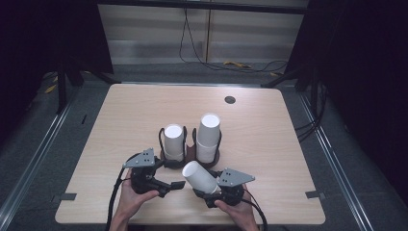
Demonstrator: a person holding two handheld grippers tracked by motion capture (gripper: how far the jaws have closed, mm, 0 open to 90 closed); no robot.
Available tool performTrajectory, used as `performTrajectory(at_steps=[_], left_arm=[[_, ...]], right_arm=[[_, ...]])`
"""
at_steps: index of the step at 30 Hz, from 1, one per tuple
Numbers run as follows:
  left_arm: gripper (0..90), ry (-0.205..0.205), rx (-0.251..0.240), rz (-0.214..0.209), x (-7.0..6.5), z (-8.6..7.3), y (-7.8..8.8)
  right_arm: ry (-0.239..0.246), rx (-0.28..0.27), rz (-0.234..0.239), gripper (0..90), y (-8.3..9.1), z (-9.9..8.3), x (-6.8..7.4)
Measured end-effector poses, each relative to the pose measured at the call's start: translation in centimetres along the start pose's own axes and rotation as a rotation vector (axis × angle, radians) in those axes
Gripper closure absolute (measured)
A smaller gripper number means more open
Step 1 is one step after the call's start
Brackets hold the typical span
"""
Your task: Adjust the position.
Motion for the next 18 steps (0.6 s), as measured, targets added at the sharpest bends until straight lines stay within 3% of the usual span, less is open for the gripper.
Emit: performTrajectory(at_steps=[14, 18], left_arm=[[19.0, -0.026, 0.029, 0.014, 0.0, 0.1, 0.1], [18.8, -0.038, 0.037, 0.02, 0.0, 0.2, 0.1]], right_arm=[[0.025, 0.084, 0.036, 28.0, -0.1, 0.9, -0.1], [0.052, 0.126, 0.056, 28.0, -0.2, 1.2, 0.0]])
Point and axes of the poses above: each handheld gripper's, and its own axes: y roughly backward along the jaws, z roughly out of its top, x roughly to its left, the point moved 5 cm from there along -y, roughly forward along the jaws, and after that the axes turned 8 degrees about z, right-handed, at the moved point
